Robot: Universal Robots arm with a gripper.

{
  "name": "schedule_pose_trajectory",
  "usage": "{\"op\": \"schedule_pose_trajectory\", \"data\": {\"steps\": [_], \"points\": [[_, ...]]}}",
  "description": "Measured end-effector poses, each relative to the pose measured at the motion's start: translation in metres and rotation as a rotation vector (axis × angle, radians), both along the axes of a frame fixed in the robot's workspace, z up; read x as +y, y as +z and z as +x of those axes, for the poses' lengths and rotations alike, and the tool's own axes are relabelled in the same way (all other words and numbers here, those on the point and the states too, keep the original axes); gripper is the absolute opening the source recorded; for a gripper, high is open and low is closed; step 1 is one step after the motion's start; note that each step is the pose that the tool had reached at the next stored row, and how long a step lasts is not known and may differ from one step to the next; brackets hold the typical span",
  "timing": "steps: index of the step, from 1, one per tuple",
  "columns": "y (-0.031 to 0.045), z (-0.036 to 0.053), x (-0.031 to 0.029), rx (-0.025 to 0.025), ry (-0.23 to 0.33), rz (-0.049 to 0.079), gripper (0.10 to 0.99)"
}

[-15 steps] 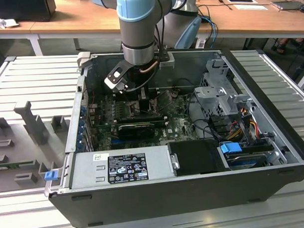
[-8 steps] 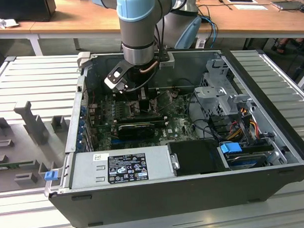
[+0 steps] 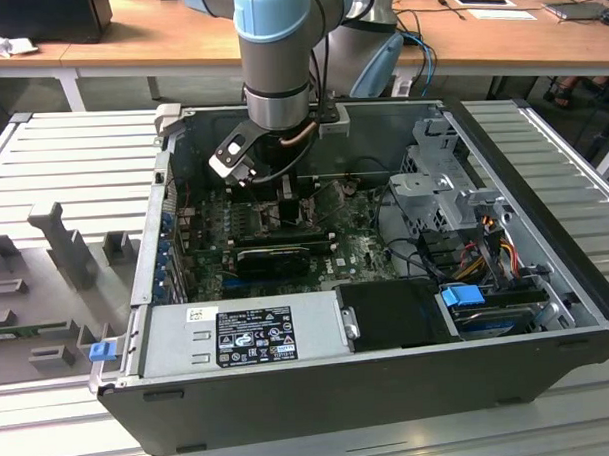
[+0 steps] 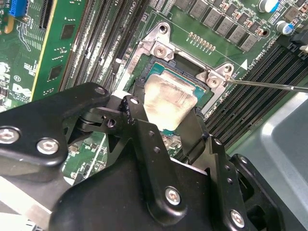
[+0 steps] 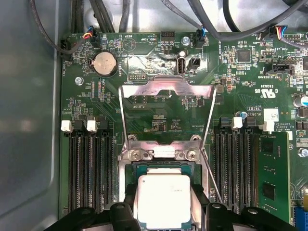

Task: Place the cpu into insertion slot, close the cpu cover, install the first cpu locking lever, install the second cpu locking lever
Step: 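Place the cpu into insertion slot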

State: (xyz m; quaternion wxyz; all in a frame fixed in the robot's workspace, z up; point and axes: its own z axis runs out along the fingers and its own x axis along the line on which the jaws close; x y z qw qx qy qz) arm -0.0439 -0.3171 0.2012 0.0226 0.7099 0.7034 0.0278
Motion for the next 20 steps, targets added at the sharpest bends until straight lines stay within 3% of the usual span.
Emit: {"op": "schedule_pose_trajectory", "data": {"steps": [6,7,17,19,20], "points": [[0.0000,0.0000,0.0000,0.0000,0.000,0.000,0.537],[0.0000,0.0000,0.0000,0.0000,0.000,0.000,0.600],[0.0056,0.0000,0.0000,0.0000,0.000,0.000,0.600],[0.0080,0.0000,0.0000,0.0000,0.000,0.000,0.518],[0.0093,0.0000,0.0000,0.0000,0.000,0.000,0.518]]}}
